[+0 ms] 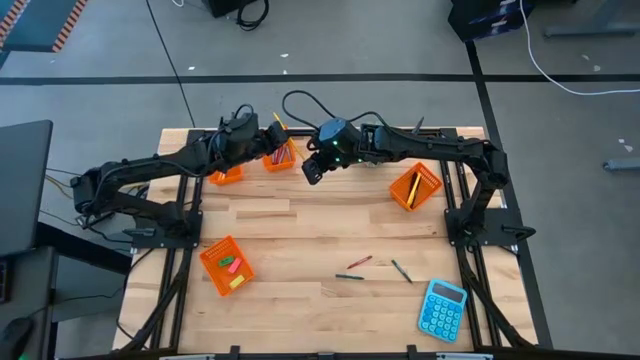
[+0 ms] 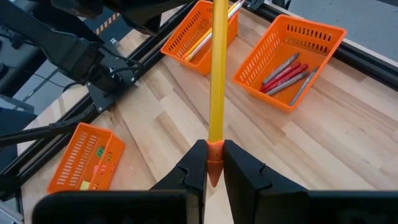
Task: Sort crayons/erasers/pens/pencils in bins
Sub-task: Put the yellow pencil into the top left orange bin
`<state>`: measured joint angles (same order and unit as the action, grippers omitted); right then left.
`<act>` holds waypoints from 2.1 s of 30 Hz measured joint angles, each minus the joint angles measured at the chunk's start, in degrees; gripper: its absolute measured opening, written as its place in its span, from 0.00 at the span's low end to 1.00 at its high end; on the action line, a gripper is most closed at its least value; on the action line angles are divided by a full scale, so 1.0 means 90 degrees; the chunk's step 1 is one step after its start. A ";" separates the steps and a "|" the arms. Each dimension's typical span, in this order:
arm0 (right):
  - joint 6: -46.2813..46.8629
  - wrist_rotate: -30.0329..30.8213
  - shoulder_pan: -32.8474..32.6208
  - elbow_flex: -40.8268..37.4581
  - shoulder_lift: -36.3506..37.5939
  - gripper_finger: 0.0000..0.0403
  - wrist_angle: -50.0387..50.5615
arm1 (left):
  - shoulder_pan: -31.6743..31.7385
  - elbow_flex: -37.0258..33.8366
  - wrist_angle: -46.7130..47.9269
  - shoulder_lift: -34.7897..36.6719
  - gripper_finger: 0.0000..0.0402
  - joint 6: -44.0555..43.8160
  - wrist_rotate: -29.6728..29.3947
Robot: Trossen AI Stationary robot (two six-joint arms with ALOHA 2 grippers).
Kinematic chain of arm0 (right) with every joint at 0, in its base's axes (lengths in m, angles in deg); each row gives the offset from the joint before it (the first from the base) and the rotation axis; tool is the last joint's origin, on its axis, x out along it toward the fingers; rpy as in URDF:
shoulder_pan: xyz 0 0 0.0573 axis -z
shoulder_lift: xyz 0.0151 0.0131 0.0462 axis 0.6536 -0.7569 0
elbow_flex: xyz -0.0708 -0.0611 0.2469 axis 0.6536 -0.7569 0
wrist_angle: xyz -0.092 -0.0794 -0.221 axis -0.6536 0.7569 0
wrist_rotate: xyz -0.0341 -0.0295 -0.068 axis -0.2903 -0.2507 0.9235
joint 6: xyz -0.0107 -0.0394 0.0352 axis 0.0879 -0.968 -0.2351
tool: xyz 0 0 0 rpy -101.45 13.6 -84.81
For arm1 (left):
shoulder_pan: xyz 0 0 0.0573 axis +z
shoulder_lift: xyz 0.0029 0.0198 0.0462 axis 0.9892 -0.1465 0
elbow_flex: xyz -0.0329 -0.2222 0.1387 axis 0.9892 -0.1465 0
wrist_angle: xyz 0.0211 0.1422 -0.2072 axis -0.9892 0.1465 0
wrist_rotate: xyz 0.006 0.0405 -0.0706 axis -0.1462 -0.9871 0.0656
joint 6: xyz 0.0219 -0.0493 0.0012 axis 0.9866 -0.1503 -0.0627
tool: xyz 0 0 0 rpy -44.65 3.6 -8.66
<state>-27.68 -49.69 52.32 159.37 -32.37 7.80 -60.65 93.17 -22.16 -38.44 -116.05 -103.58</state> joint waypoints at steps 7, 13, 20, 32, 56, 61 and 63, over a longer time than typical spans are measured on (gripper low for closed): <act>0.0000 0.0029 0.0013 0.0000 0.0000 0.14 0.0016 | 0.0002 0.0002 0.0143 0.0000 0.13 0.0160 0.0119; 0.0028 0.0048 0.0051 -0.0001 -0.0002 0.21 0.0148 | 0.0054 0.0007 0.0274 0.0003 0.08 0.0407 0.0292; -0.0060 -0.0155 0.0041 -0.0002 -0.0005 0.35 0.0345 | 0.0264 0.0007 0.0555 0.0007 0.08 0.0683 0.0918; -0.0253 -0.0468 0.0037 -0.0002 -0.0002 0.52 0.0205 | 0.0735 0.0002 0.2244 0.0249 0.08 0.1167 0.1791; -0.0100 -0.0146 0.0129 -0.0002 0.0002 0.52 0.0171 | 0.3594 0.0001 0.4368 0.0709 0.07 0.5199 0.3792; -0.0090 0.0374 0.0080 -0.0002 0.0002 0.51 0.0735 | 0.3757 0.0000 0.4414 0.0716 0.03 0.5638 0.3645; 0.0011 0.0477 0.0067 -0.0002 0.0002 0.51 0.1001 | 0.3812 0.0000 0.4405 0.0716 0.03 0.5700 0.3599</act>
<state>-27.58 -45.40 52.93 159.35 -32.35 16.80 -26.34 93.17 17.48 -31.99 -64.76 -71.19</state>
